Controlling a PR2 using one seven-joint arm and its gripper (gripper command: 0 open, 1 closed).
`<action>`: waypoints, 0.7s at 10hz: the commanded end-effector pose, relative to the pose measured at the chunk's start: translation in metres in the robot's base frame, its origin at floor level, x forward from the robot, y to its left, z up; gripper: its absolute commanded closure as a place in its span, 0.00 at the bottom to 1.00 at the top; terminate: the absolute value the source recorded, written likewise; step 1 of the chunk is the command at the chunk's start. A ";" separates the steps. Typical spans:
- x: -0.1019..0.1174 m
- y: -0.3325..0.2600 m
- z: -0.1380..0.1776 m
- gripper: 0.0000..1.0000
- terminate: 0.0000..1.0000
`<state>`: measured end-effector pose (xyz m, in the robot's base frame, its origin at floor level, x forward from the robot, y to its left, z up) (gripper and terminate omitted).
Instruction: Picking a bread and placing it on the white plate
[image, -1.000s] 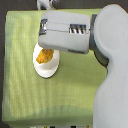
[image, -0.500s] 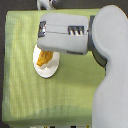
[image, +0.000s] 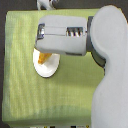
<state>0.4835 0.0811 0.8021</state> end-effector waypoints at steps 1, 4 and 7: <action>0.002 -0.003 0.005 0.00 0.00; 0.014 -0.007 0.038 0.00 0.00; 0.031 -0.019 0.087 0.00 0.00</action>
<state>0.4906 0.0782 0.8223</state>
